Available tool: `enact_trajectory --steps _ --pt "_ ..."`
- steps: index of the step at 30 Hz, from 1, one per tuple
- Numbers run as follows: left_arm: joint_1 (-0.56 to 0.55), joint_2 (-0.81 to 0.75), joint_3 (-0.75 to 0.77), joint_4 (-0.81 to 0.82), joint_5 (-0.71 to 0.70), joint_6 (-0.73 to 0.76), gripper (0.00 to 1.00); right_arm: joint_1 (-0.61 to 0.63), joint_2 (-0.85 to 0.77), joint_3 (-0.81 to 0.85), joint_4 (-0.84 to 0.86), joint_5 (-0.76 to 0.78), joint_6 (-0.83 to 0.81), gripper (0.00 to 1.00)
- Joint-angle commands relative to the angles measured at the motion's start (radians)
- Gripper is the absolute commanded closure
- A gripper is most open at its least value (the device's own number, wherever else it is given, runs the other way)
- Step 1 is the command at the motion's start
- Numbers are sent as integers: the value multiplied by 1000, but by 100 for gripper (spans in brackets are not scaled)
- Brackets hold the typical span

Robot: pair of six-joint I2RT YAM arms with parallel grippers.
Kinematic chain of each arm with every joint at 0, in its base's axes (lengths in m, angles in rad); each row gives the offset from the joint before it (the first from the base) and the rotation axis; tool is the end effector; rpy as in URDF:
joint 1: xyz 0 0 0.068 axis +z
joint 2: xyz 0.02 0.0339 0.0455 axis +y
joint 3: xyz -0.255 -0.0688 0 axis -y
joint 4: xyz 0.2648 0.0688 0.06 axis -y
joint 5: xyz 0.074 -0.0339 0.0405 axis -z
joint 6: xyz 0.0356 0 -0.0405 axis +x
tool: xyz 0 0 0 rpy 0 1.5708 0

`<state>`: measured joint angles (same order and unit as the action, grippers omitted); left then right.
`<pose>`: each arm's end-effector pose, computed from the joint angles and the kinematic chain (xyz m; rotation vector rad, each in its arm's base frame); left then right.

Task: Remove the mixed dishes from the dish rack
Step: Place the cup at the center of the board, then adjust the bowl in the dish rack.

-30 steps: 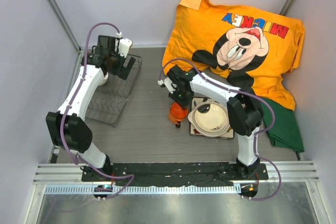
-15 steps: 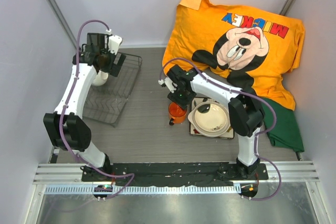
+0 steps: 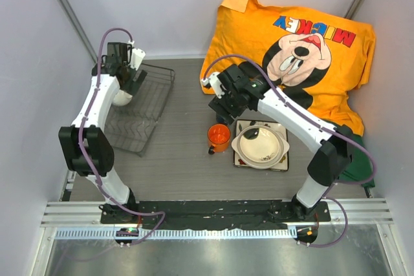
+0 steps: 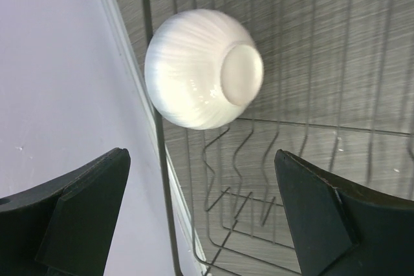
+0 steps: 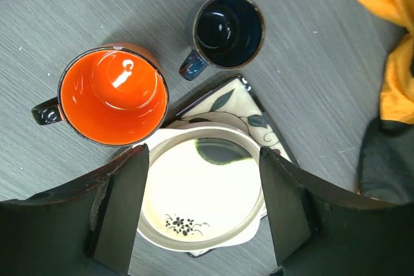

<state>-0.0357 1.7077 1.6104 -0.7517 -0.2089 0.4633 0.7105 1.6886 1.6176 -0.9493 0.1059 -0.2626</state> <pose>0.3961 -0.0068 0.3184 0.5095 2.3909 0.4458 0.2872 0.2421 0.3146 -1.1731 2.3004 0.0285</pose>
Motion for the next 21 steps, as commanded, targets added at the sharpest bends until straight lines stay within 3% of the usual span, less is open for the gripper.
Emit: enact_trajectory --steps 1,11,21 --pt "31 38 15 69 -49 21 0 4 -67 -31 32 25 -13 27" --pt "157 187 183 -44 152 -43 0 4 -155 -137 90 -11 -24 27" --pt "210 268 282 -129 371 -77 0 4 -239 -238 116 -12 -41 26"
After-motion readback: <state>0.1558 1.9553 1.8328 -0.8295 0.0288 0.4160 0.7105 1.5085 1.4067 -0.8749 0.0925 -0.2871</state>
